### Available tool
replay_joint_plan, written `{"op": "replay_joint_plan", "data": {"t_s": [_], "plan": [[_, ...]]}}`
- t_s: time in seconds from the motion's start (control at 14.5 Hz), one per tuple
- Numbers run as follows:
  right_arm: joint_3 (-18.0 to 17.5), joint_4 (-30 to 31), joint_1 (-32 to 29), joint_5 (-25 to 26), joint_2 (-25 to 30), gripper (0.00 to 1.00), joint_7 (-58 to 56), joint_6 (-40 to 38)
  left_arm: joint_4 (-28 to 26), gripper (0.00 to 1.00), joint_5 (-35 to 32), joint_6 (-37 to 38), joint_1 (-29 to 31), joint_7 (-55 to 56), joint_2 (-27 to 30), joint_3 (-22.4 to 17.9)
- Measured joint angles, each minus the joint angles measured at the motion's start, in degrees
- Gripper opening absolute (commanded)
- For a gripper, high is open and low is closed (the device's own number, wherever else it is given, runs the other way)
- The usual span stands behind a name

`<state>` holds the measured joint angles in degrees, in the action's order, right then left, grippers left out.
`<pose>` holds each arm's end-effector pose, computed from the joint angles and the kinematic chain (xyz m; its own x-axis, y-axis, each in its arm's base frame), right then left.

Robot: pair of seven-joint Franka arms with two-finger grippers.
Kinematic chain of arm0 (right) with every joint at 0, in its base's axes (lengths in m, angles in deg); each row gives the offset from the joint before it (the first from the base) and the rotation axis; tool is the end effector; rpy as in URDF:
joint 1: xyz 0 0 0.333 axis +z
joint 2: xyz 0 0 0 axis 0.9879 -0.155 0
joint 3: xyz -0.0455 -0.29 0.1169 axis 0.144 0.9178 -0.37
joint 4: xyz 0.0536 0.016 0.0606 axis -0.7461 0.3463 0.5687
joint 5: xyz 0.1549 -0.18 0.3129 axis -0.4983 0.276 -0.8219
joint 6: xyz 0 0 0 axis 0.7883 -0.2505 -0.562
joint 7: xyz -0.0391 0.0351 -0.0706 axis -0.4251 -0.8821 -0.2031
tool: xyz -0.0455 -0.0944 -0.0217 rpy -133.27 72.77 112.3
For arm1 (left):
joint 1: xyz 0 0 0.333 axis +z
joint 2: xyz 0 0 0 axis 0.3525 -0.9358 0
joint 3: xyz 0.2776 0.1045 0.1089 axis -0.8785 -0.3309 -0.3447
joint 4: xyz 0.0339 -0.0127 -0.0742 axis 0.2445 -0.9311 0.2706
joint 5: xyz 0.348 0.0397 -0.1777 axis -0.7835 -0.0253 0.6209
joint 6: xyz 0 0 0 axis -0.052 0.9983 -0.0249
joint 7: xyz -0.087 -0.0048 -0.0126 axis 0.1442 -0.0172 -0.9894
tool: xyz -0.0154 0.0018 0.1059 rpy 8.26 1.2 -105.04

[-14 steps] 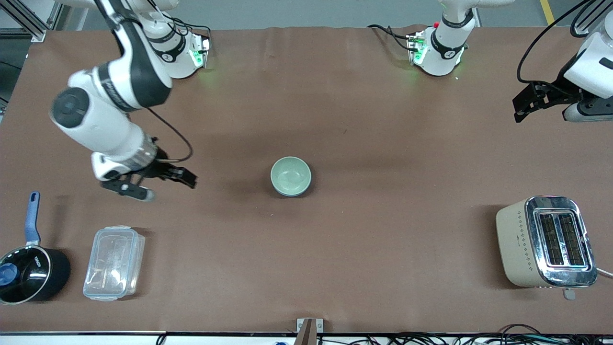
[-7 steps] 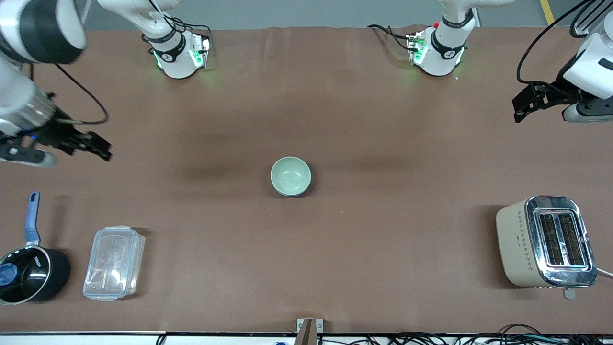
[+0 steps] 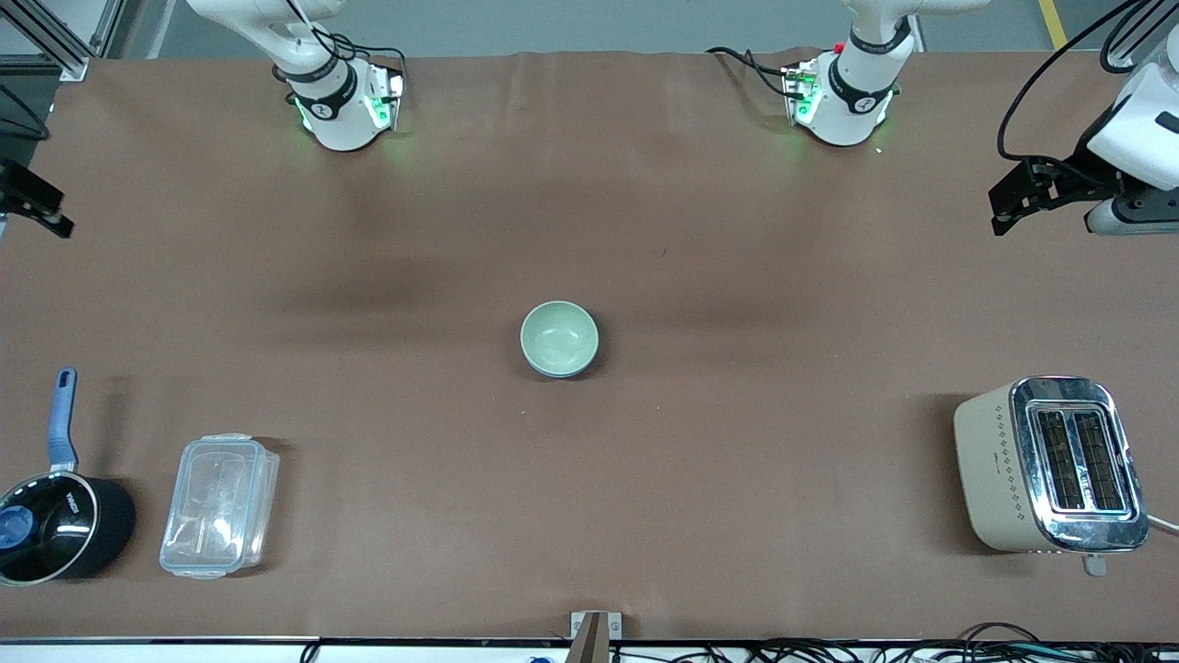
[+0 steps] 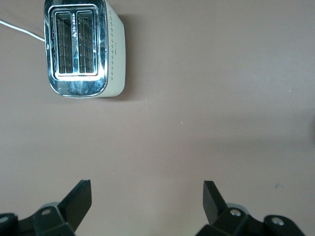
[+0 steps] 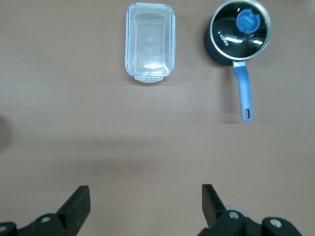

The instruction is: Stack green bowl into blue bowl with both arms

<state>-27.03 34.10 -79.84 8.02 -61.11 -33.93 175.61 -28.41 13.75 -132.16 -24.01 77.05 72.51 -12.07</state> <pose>0.5128 -0.0960 0.6543 0.9952 0.0397 0.0896 0.0371 -0.9989 0.0303 0.5340 -0.0680 0.6520 0.9981 -0.0473 0.0406 -0.0439 -0.9958 -0.0809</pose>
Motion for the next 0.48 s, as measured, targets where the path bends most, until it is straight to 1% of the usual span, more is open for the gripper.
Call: {"op": "replay_joint_plan", "data": {"t_s": [0.14, 0.28, 0.48], "plan": [[-0.12, -2.9, 0.02, 0.17, -0.9, 1.0, -0.03, -2.63, 0.02, 1.0, 0.0, 0.0, 0.04, -0.55, 0.0, -0.03], [-1.05, -4.8, 0.05, 1.46, -2.43, 1.0, -0.01, -4.64, 0.04, 1.0, 0.76, 0.0, 0.04, -0.59, 0.0, -0.04], [-3.32, -5.09, -0.06, 2.35, -4.33, 1.0, 0.9, -4.97, 0.05, 1.0, 2.53, 0.0, 0.07, -0.59, 0.0, -0.04]]}}
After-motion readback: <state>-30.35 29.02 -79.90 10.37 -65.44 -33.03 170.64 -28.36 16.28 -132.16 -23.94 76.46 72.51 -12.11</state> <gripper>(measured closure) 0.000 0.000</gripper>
